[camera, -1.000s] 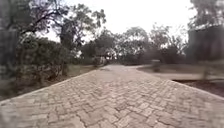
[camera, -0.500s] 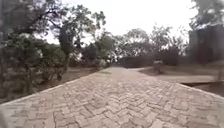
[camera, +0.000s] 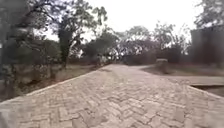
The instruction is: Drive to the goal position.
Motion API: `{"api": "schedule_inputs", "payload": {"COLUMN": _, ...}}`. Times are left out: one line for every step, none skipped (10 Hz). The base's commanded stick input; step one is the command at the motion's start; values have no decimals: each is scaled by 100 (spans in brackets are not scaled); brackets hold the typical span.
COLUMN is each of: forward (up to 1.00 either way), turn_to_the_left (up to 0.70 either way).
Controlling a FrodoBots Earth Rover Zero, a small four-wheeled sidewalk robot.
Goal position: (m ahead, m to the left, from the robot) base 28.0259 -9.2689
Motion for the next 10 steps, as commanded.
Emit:
{"api": "schedule_inputs", "payload": {"forward": 85, "turn_to_the_left": 0}}
{"api": "schedule_inputs", "payload": {"forward": 85, "turn_to_the_left": 0}}
{"api": "schedule_inputs", "payload": {"forward": 85, "turn_to_the_left": 0}}
{"api": "schedule_inputs", "payload": {"forward": 85, "turn_to_the_left": 0}}
{"api": "schedule_inputs", "payload": {"forward": 85, "turn_to_the_left": 0}}
{"api": "schedule_inputs", "payload": {"forward": 85, "turn_to_the_left": 0}}
{"api": "schedule_inputs", "payload": {"forward": 85, "turn_to_the_left": 0}}
{"api": "schedule_inputs", "payload": {"forward": 85, "turn_to_the_left": 0}}
{"api": "schedule_inputs", "payload": {"forward": 85, "turn_to_the_left": 0}}
{"api": "schedule_inputs", "payload": {"forward": 85, "turn_to_the_left": 0}}
